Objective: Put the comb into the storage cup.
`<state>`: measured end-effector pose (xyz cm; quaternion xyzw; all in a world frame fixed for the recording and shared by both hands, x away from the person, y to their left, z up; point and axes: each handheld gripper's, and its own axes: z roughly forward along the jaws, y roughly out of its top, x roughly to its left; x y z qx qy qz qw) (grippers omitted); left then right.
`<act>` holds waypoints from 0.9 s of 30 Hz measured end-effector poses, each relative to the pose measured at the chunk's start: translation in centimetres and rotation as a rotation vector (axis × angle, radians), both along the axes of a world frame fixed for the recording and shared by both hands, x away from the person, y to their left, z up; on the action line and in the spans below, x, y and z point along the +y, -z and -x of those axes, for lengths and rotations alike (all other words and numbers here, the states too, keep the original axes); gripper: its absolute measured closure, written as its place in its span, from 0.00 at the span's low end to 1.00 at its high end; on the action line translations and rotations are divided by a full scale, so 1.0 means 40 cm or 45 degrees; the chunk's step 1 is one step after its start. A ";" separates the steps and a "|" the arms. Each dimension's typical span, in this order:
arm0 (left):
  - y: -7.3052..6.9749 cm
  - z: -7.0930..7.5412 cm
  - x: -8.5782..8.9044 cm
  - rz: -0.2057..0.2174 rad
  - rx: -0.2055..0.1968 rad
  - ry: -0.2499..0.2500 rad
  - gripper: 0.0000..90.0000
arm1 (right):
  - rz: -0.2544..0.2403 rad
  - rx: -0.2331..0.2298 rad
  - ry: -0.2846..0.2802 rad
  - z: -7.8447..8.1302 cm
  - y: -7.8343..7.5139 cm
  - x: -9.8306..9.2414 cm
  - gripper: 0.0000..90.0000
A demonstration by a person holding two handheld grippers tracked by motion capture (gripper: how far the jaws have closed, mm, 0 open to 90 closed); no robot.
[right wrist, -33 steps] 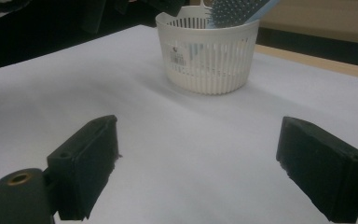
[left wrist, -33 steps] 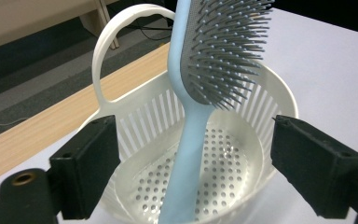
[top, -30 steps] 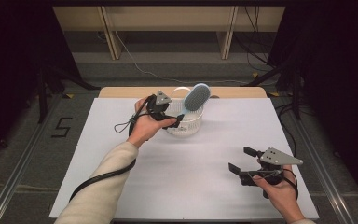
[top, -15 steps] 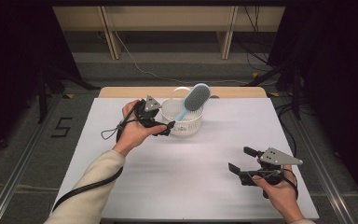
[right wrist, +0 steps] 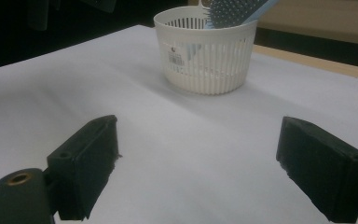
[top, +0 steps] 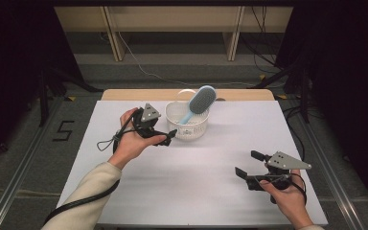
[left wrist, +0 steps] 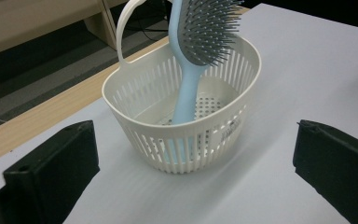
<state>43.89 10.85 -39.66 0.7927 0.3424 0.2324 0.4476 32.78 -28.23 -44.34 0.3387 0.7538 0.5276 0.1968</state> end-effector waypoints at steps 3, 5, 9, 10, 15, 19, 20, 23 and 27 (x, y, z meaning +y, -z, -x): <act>0.000 0.012 0.004 -0.001 -0.010 0.000 0.00 | 0.001 0.000 0.000 0.000 -0.001 0.000 0.15; -0.001 0.020 0.007 0.002 -0.019 -0.002 0.00 | 0.000 -0.001 0.002 0.001 -0.001 0.000 0.15; 0.000 0.035 0.018 0.006 -0.016 0.003 0.00 | 0.001 0.000 0.002 0.001 -0.001 -0.001 0.15; 0.000 0.037 0.023 0.003 -0.019 0.001 0.00 | -0.001 0.000 0.003 0.001 -0.002 -0.001 0.15; 0.002 0.046 0.043 0.016 -0.021 -0.024 0.00 | 0.001 -0.004 0.002 0.001 -0.003 -0.002 0.15; 0.007 0.057 0.048 0.010 -0.016 -0.018 0.00 | -0.002 -0.004 0.003 0.001 -0.003 -0.002 0.15; 0.009 0.061 0.049 0.010 -0.014 -0.018 0.00 | -0.003 -0.004 0.003 0.001 -0.003 -0.002 0.15; 0.014 0.072 0.053 0.006 -0.014 -0.014 0.00 | -0.006 -0.008 0.004 0.001 -0.003 -0.002 0.15; 0.019 0.086 0.062 0.005 -0.018 -0.018 0.00 | -0.005 -0.009 0.002 0.001 -0.003 -0.002 0.15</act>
